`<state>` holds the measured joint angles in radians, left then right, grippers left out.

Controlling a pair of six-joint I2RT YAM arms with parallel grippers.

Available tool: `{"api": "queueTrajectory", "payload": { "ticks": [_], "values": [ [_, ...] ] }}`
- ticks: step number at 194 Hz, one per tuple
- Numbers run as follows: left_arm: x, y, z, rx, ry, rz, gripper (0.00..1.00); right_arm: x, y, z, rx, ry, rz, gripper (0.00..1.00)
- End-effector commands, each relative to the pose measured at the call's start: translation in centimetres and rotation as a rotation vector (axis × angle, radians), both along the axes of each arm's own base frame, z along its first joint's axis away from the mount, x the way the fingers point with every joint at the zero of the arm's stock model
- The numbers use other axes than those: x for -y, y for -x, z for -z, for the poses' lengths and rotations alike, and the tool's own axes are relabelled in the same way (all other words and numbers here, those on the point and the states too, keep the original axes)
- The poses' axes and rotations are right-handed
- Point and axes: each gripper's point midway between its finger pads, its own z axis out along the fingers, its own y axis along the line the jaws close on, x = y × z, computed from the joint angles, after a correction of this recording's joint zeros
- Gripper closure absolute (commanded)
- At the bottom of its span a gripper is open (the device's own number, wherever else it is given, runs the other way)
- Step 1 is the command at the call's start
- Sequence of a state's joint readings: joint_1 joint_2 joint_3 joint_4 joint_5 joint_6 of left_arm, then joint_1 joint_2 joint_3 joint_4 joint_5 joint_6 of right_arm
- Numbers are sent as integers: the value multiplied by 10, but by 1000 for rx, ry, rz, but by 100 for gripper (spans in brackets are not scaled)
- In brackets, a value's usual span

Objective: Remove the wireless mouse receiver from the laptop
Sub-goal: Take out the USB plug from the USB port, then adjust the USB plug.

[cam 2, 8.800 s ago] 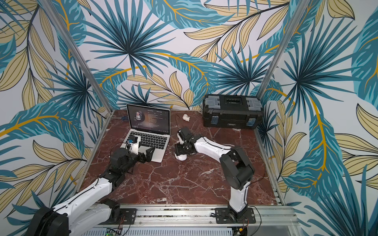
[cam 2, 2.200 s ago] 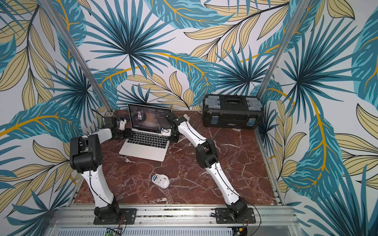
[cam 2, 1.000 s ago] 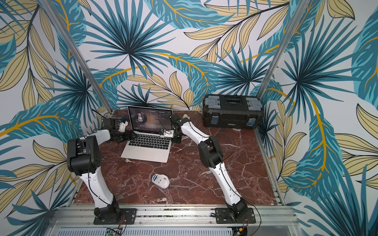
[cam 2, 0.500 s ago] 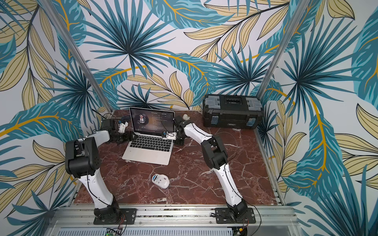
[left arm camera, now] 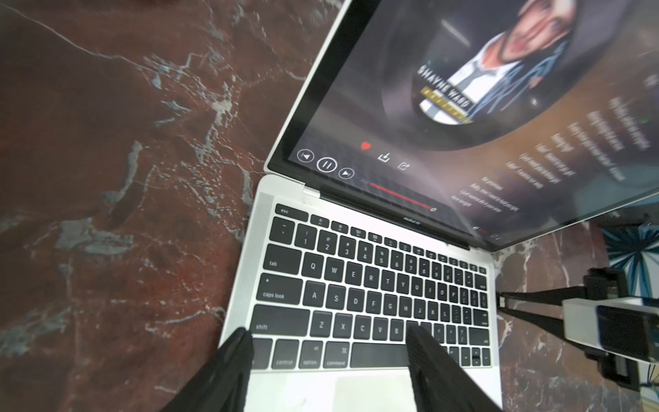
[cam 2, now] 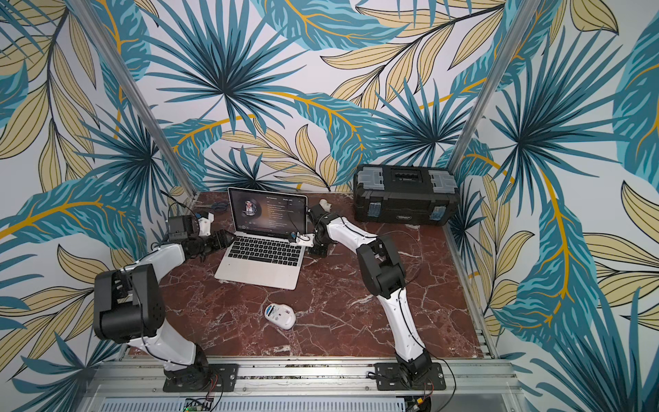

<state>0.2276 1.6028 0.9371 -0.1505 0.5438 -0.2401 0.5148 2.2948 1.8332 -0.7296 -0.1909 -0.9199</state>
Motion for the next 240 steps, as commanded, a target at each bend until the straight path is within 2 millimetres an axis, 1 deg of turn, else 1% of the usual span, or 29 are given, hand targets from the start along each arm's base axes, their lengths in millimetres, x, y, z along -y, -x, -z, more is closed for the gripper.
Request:
{"api": "queueTrajectory", "payload": {
  "ticks": [1,12,24,34,50,59,74,83,100,108,121,145,159,193,211,221,230,240],
  "values": [
    [16,13,-24,100,64,-5,27,19,11,1,-29,37,56,100],
    [34,26,-35,132,100,38,27,20,16,-4,-32,27,67,100],
    [63,41,-48,166,146,123,27,20,25,-15,-36,-2,75,100],
    [86,54,-56,166,200,188,28,20,32,-28,-32,-30,92,100],
    [120,78,-67,159,339,309,35,18,51,-53,-30,-75,111,100],
    [136,93,-72,148,408,369,36,15,66,-65,-35,-102,114,100],
    [157,115,-78,140,474,451,37,7,96,-85,-54,-155,104,100],
    [171,129,-79,123,500,507,35,3,115,-94,-76,-185,95,100],
    [195,152,-84,82,546,609,36,-2,146,-110,-113,-214,76,100],
    [203,161,-89,73,572,644,36,-2,157,-118,-124,-224,72,100],
    [213,171,-97,61,605,685,39,-1,169,-128,-133,-231,73,100],
    [235,191,-112,39,645,787,46,-1,184,-143,-141,-233,57,100],
    [245,200,-113,8,651,836,52,-3,189,-151,-138,-244,45,100],
    [255,207,-105,-41,661,864,55,-6,193,-163,-114,-251,16,100],
    [260,207,-105,-49,664,880,54,-9,196,-167,-111,-257,-9,100],
    [264,207,-105,-52,668,890,54,-12,197,-167,-109,-254,-19,100],
    [267,207,-107,-54,671,900,52,-13,198,-167,-109,-250,-26,100],
    [270,207,-106,-56,670,909,52,-15,198,-168,-106,-249,-33,100]
  ]
}}
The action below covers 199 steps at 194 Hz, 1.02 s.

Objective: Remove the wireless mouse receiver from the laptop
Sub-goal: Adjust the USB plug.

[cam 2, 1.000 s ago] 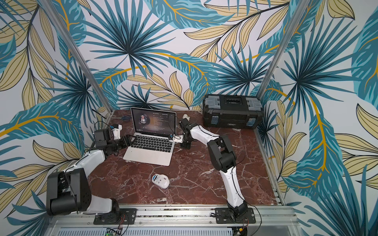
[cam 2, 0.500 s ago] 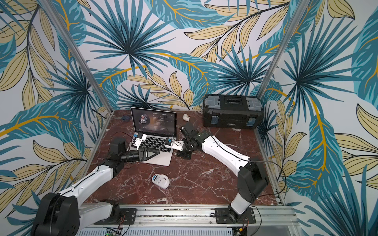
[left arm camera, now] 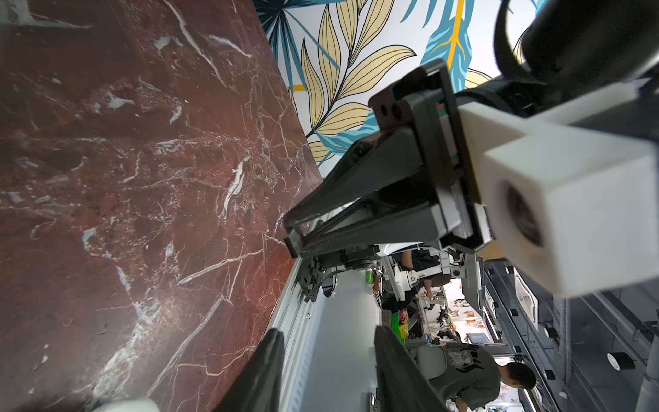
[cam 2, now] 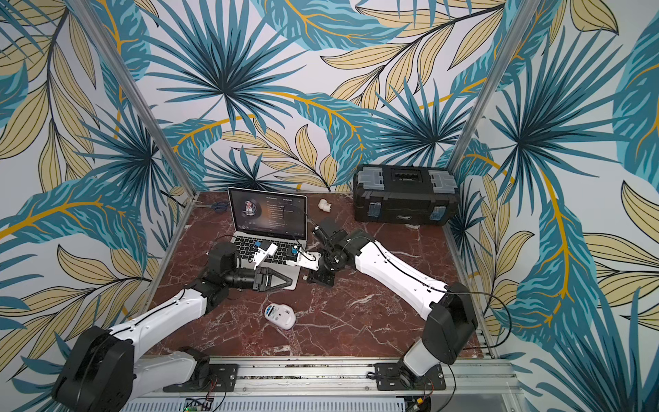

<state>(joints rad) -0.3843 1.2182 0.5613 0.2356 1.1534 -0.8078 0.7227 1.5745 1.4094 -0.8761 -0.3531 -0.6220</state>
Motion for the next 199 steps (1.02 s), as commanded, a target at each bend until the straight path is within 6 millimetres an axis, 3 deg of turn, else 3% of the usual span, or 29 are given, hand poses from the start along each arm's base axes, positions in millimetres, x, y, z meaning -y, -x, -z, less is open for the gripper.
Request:
{"api": "queueTrajectory", "payload": {
  "ticks": [1,47,148,171,199],
  "values": [
    [10,-2,-18,55,35,40,52,-3,10,-8,-8,-2,-35,100],
    [17,-6,-22,69,47,48,57,-10,12,-6,-5,8,-56,100],
    [20,-11,-22,78,50,36,80,-14,13,1,13,53,-76,100],
    [20,-13,-21,76,46,28,79,-16,13,2,19,60,-83,100],
    [20,-16,-19,71,39,12,63,-14,12,3,25,71,-81,100]
  ]
}}
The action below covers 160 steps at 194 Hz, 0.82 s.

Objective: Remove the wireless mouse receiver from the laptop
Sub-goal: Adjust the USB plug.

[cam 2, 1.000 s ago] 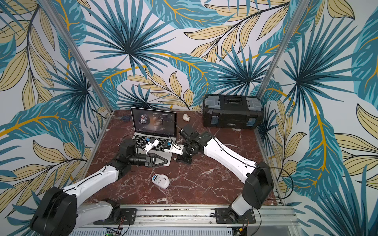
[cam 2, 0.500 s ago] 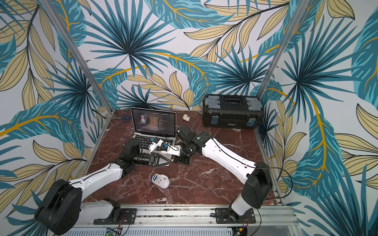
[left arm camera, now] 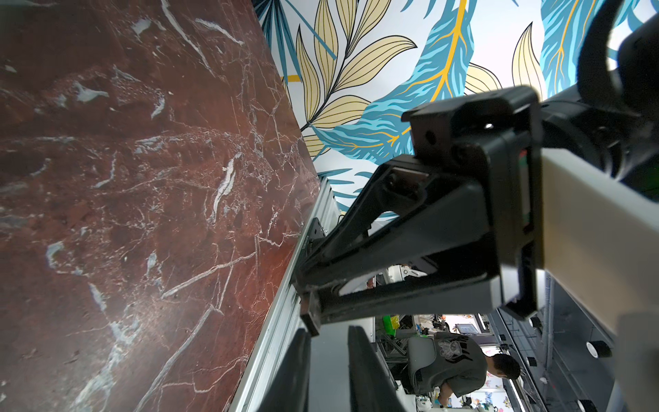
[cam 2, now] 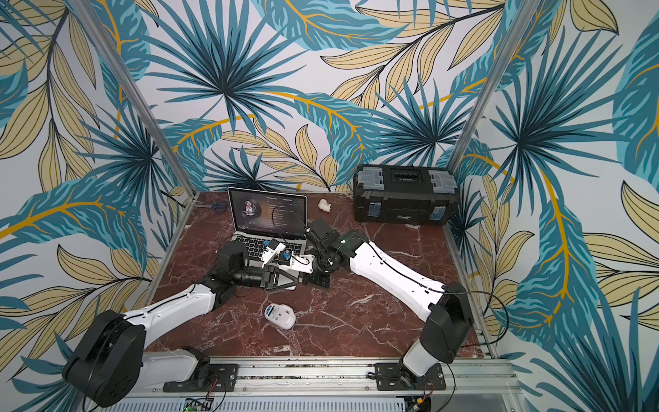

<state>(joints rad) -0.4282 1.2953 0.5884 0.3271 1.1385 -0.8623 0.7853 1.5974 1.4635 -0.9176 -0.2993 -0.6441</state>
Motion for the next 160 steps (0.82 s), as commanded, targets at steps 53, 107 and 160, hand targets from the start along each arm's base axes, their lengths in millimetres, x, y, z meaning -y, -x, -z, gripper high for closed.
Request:
{"api": "queueTrajectory", "payload": {
  "ticks": [53,107,160],
  "values": [
    [6,-14,-16,63,22,-18,68,-9,9,5,9,33,-53,100],
    [7,-16,-15,55,18,-23,85,-13,9,1,36,28,-62,100],
    [6,-14,-19,65,16,-22,93,-9,1,7,63,62,-36,100]
  ]
}}
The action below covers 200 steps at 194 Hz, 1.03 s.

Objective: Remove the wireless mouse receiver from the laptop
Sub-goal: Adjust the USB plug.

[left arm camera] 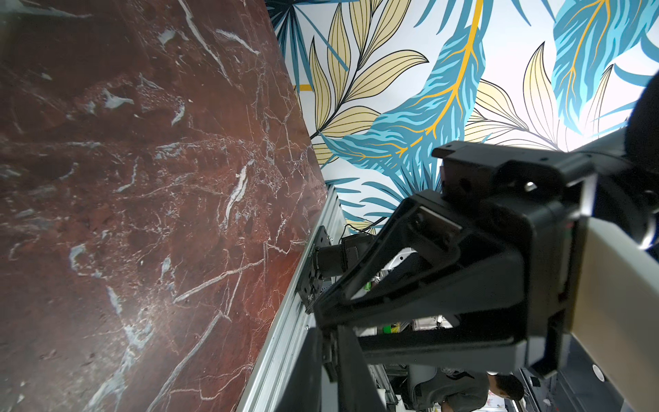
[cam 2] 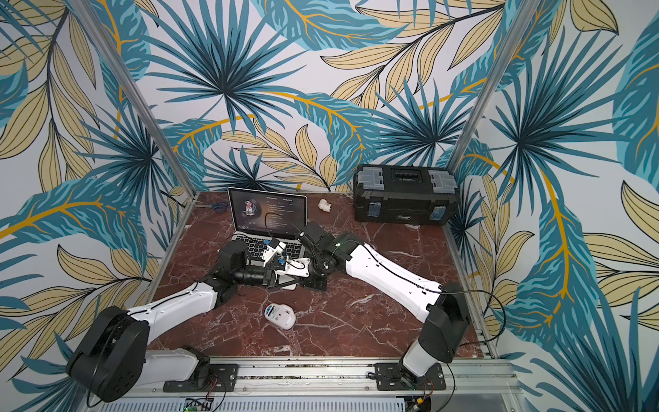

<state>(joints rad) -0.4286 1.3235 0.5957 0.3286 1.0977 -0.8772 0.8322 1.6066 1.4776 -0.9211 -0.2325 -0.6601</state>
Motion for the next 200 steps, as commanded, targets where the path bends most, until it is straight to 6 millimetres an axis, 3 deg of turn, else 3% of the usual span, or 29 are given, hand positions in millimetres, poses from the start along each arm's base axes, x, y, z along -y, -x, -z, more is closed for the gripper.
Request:
{"api": "queueTrajectory", "payload": {
  "ticks": [1,21,55,57,63,68,83,115,126,140,169,200],
  "values": [
    [4,-4,-27,92,37,17,93,-3,-3,6,12,20,-4,100],
    [4,-5,-25,86,31,14,100,-1,-6,6,27,28,13,100],
    [5,-7,-29,102,37,11,100,2,-14,1,65,20,62,100],
    [5,-6,-29,103,38,12,100,2,-15,-1,71,16,69,96],
    [5,-7,-31,107,39,11,100,4,-20,-6,91,7,101,69],
    [5,-8,-33,114,43,12,100,5,-23,-13,112,-9,127,60],
    [5,-10,-43,162,56,7,100,15,-28,-43,157,-111,210,47],
    [2,-17,-89,392,136,-56,100,71,-52,-127,92,-596,510,22],
    [1,-18,-105,479,166,-71,100,79,-53,-146,-30,-771,549,20],
    [0,-16,-127,589,210,-69,100,74,-49,-158,-225,-910,533,20],
    [-3,-4,-164,780,290,-58,100,54,-39,-169,-553,-1012,433,27],
    [-6,3,-180,862,327,-53,100,46,-32,-167,-656,-1041,353,33]
  ]
}}
